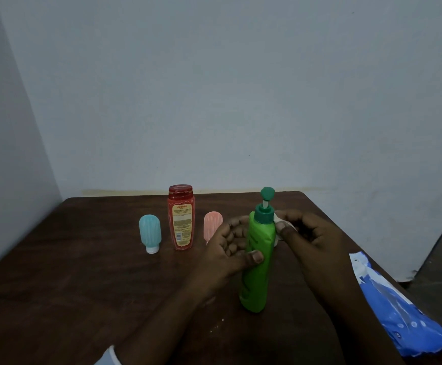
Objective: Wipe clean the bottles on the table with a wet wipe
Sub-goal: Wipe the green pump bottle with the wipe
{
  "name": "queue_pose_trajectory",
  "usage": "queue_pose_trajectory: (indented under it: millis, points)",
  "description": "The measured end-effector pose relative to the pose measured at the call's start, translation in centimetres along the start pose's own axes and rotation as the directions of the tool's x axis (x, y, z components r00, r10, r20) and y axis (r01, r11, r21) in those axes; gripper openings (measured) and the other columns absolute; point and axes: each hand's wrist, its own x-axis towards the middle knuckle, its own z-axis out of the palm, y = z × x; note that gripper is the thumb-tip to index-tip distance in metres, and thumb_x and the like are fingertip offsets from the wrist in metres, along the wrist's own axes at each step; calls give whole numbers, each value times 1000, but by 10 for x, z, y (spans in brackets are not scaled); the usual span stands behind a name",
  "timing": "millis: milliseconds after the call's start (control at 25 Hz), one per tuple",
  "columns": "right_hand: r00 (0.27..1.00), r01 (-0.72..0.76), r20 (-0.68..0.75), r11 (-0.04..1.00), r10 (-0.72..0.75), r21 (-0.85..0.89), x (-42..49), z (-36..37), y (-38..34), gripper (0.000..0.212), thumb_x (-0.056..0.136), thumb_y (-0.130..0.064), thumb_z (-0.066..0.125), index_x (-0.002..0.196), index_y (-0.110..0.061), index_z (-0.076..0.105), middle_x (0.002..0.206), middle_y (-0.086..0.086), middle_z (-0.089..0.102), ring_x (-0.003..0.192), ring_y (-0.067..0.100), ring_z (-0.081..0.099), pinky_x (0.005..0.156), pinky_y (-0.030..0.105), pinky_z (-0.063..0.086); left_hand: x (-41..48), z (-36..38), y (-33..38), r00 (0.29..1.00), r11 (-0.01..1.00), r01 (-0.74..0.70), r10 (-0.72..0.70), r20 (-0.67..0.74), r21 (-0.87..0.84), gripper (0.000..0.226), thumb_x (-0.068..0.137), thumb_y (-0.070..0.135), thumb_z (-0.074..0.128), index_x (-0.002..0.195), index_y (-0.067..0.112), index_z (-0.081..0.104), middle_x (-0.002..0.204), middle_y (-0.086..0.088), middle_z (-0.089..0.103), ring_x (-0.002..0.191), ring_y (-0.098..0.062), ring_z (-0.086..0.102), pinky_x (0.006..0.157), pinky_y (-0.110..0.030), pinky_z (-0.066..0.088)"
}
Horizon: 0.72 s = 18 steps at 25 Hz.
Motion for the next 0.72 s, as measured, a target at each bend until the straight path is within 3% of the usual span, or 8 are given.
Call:
queue_pose_trajectory:
  millis: [120, 200, 280, 360, 440, 560, 720]
  points:
    - [999, 41, -27, 996, -43, -82, -9, 1, -4, 17, 94, -5, 65, 102, -17, 74, 99, -5, 74, 97, 8, 69, 84, 31, 57, 0, -1, -1, 1000, 999, -27, 28, -14, 45, 64, 76, 7, 85, 134, 10, 60, 125, -12, 73, 116, -25, 71, 92, -34, 58]
    - [985, 161, -37, 966, -171, -204, -15, 4, -4, 13, 96, -11, 61, 102, -16, 72, 103, -9, 71, 101, 9, 67, 87, 30, 55, 0, -1, -1, 1000, 999, -25, 25, -14, 24, 66, 75, 8, 89, 134, 9, 60, 125, -13, 74, 118, -28, 70, 95, -38, 58]
    - [929, 353, 28, 857, -370, -376, -21, 11, -3, 17, 94, -11, 57, 104, -13, 70, 107, -7, 67, 105, 7, 62, 92, 27, 49, 1, -2, -1, 1000, 999, -28, 28, -10, 22, 65, 74, 6, 89, 132, 9, 60, 125, -14, 74, 117, -31, 70, 93, -39, 59]
    - [829, 539, 174, 674, -532, -505, -24, 18, 0, 23, 91, -8, 53, 106, -4, 71, 109, 6, 67, 107, 14, 57, 100, 25, 43, 1, -1, 0, 999, 999, -36, 36, -17, 19, 66, 70, 2, 89, 129, 8, 61, 124, -13, 74, 115, -28, 72, 90, -35, 60]
    - [767, 617, 253, 570, -589, -543, -22, 20, 6, 26, 89, -7, 52, 105, 1, 71, 108, 13, 66, 108, 19, 55, 106, 22, 38, 1, 0, 2, 999, 999, -31, 32, -25, 25, 64, 68, 4, 86, 127, 9, 61, 122, -10, 76, 114, -24, 73, 88, -33, 61]
    - [833, 523, 136, 681, -537, -512, -15, 15, 11, 24, 94, -9, 50, 107, -3, 69, 110, 7, 65, 108, 18, 58, 100, 30, 45, 1, -1, 2, 1000, 999, -26, 26, -17, 42, 56, 76, -1, 84, 126, 6, 61, 122, -14, 75, 114, -31, 72, 92, -42, 61]
    - [930, 347, 0, 876, -368, -334, -5, 12, 10, 17, 97, -9, 51, 103, -10, 67, 102, -4, 66, 99, 7, 62, 83, 23, 48, 2, -5, 0, 1000, 997, -22, 24, -17, 77, 51, 81, -3, 81, 127, 7, 60, 123, -13, 75, 115, -30, 72, 95, -43, 60]
